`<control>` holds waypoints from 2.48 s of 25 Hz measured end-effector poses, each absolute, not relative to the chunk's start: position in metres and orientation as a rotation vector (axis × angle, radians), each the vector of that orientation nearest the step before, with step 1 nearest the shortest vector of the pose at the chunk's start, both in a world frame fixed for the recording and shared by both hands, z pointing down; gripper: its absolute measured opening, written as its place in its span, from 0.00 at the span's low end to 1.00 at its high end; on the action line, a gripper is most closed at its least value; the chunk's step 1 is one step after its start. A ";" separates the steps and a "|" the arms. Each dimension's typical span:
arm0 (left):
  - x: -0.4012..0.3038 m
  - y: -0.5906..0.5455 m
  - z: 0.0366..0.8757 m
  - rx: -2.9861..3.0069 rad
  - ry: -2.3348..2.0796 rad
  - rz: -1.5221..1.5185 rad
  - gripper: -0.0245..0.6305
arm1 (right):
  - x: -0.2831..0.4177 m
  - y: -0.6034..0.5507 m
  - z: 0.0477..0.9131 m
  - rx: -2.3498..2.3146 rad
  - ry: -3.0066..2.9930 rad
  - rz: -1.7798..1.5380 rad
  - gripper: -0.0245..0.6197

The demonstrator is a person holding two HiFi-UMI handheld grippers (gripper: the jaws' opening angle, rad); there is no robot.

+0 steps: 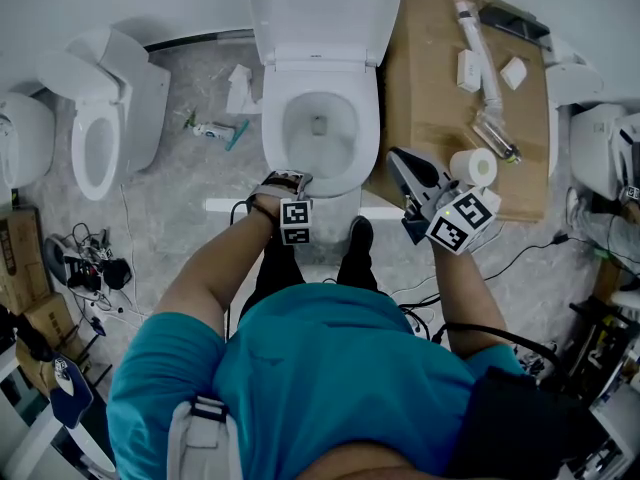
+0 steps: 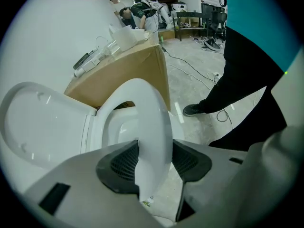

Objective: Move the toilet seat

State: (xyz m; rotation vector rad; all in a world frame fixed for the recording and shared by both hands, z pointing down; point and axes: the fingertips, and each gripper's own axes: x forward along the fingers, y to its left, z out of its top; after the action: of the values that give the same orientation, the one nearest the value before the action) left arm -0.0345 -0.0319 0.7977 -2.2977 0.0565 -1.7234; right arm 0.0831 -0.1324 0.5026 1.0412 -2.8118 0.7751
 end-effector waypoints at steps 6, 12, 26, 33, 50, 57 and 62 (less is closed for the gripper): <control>-0.034 -0.038 0.784 -2.305 0.093 -1.713 0.36 | 0.085 -0.133 0.494 1.049 -2.821 0.761 0.03; -0.035 -0.049 0.764 -2.327 0.139 -1.689 0.34 | 0.086 -0.139 0.480 1.053 -2.830 0.742 0.03; -0.035 -0.067 0.733 -2.351 0.224 -1.638 0.31 | 0.087 -0.145 0.463 1.054 -2.849 0.709 0.03; -0.036 -0.081 0.718 -2.367 0.284 -1.603 0.30 | 0.089 -0.149 0.457 1.057 -2.853 0.695 0.03; -0.038 -0.120 0.676 -2.392 0.432 -1.532 0.26 | 0.094 -0.147 0.443 1.075 -2.867 0.673 0.03; -0.040 -0.141 0.657 -2.403 0.490 -1.494 0.26 | 0.093 -0.148 0.440 1.083 -2.865 0.674 0.03; -0.037 -0.153 0.647 -2.409 0.530 -1.474 0.25 | 0.095 -0.147 0.440 1.084 -2.869 0.670 0.03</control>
State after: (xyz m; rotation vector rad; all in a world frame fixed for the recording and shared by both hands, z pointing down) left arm -0.0373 -0.1530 0.6473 -2.4090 0.5299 -1.4739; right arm 0.0952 -0.1470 0.4399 1.0837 -2.8688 0.6703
